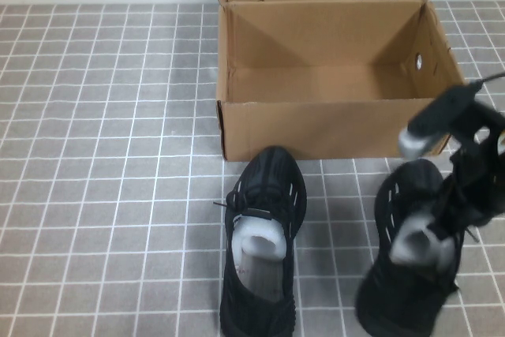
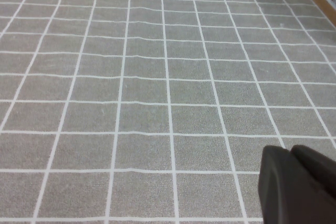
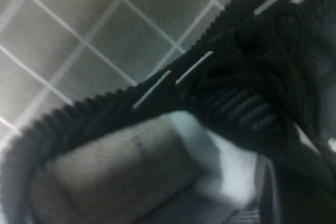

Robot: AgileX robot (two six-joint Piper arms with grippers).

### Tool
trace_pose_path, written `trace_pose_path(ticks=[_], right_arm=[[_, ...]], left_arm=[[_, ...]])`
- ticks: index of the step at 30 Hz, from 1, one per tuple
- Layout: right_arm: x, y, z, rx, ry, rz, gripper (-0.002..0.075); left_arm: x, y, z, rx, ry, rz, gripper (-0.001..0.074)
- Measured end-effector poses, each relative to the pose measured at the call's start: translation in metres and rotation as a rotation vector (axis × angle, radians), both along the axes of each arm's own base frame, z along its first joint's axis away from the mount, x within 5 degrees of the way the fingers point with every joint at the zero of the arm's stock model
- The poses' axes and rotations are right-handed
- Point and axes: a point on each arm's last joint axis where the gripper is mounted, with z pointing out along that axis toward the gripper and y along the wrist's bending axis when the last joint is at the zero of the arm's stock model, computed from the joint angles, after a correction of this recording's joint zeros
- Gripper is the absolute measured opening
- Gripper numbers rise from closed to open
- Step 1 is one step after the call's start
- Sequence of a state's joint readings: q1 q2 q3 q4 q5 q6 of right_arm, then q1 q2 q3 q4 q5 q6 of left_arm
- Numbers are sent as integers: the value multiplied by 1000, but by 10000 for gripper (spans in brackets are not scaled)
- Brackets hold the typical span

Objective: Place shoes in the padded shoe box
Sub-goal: Pick up the shoe from the table, then place the shoe in the shoe box

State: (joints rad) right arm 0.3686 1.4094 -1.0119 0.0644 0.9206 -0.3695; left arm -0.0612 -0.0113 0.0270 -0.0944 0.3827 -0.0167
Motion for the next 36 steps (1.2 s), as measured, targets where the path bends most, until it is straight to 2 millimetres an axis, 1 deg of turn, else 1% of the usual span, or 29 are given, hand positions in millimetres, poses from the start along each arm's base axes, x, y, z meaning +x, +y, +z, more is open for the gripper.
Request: trace_pose_path(ticks=[3,8,13,17,19,22,26,29,36], right_arm=[[2,2,22,28,42,-80,11],[3,5,69,91,80,-216,10],[5,15,122,272,16,-251,10],[7,23,153,445,-47,-310,10],[14,25,162,526,-97,-370,10],[30,28,164,630,-161,-468,9],[59,36,157,733,-238,-550,8],[82,42,144,782,-272,-600,8],[135,56,103,907,-309,-749,8]], left_arm=[[0,0,0,0,0,0,-4],[0,0,0,0,0,0,-4],[0,0,0,0,0,0,-4],[0,0,0,0,0,0,-4],[0,0,0,0,0,0,-4],[0,0,0,0,0,0,-4],[0,0,0,0,0,0,-4],[0,0,0,0,0,0,-4],[0,0,0,0,0,0,-4]])
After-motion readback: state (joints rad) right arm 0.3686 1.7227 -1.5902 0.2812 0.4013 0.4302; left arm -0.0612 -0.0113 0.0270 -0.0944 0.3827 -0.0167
